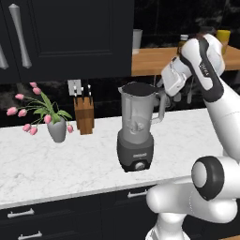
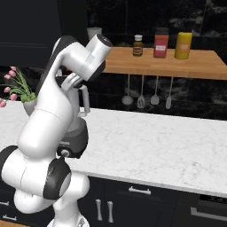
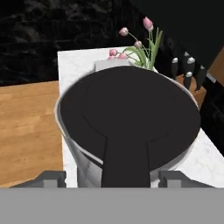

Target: Close the lid blender by securely placing the lid on top.

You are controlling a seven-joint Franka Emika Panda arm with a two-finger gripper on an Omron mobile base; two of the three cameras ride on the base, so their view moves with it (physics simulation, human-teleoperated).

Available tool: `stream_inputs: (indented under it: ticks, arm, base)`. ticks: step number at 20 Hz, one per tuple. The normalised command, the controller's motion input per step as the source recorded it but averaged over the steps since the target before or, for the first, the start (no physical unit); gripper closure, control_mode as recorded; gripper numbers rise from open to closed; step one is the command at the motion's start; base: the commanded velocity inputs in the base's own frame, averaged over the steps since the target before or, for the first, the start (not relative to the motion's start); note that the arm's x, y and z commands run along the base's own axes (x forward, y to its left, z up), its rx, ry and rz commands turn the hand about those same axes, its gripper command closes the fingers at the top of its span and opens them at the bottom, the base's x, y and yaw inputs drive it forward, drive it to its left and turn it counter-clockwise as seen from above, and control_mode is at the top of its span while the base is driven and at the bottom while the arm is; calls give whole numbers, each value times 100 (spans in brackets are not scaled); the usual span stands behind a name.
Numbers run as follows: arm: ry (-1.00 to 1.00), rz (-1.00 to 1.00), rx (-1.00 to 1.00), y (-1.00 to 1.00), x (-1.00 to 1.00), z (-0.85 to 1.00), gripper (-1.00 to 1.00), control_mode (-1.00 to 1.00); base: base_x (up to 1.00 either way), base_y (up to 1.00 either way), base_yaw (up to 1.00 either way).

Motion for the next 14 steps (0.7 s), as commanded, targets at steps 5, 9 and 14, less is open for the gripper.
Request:
stream_inputs:
  ticks: [5,9,14]
  arm:
    - [0,1,0,0,-35,-4,-100,-100]
    - [0,0,0,-3,-56,0,-100,-100]
    - [-8,0,0,-22,-81,3,-100,-100]
  base:
    - [0,0,0]
    - [0,0,0]
    - [0,0,0]
